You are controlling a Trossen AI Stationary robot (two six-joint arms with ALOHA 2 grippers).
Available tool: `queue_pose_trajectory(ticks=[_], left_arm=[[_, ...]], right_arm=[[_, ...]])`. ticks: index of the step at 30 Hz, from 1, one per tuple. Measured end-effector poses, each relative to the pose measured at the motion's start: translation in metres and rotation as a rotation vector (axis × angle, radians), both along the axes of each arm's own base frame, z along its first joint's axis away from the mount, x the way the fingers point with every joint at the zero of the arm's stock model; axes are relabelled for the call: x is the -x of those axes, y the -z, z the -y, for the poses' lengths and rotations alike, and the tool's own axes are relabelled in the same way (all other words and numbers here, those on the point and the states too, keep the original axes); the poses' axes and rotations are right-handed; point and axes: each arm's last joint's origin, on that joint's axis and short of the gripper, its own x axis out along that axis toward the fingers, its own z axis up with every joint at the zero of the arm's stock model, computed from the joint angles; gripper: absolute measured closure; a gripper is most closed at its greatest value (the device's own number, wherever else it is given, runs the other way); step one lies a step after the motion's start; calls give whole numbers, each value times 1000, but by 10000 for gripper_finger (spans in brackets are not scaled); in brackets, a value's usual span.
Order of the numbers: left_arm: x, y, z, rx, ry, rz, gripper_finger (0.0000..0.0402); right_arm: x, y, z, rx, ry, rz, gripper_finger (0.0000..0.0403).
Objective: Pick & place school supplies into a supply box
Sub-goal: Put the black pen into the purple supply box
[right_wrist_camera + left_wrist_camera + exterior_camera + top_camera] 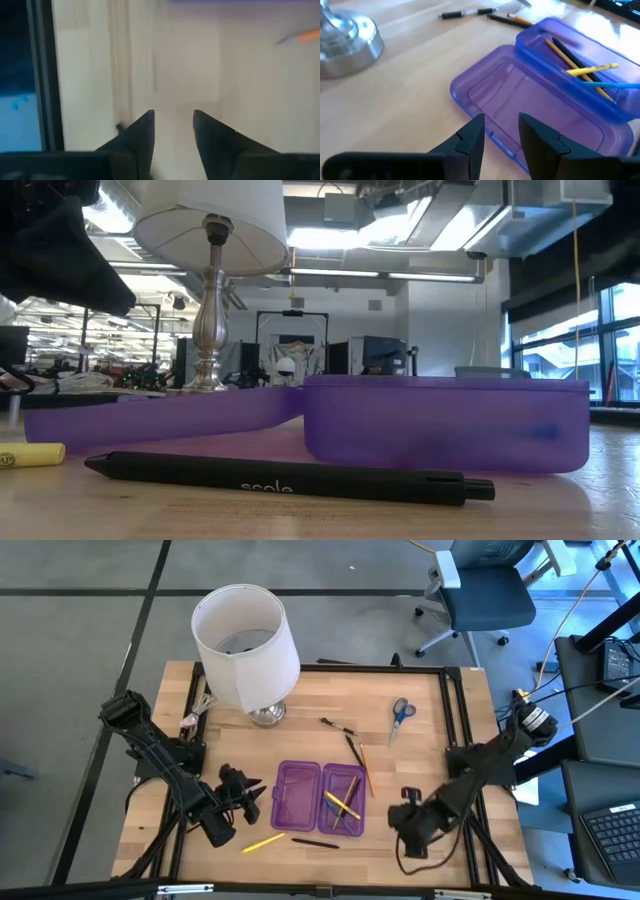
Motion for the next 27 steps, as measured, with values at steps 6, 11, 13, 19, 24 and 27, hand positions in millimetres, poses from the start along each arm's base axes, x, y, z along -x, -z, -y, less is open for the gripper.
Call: queue_pose_trajectory(ticks=[6,11,13,19,24,27], left_arm=[[0,-1,0,-28,4,7,290],[0,-1,0,-26,3,9,290],[0,-1,0,-21,-1,12,290],[0,-1,0,-20,-1,13,290],[0,-1,0,-17,-3,15,290],[0,-1,0,-17,-3,16,289]], right_arm=[[-3,9,-31,17,-108,-85,264],[-1,19,-54,145,-211,-223,264],[0,25,-62,181,-228,-257,264],[3,40,-82,208,-271,-269,264],[6,55,-89,242,-292,-277,264],[6,60,-90,263,-294,-282,264]])
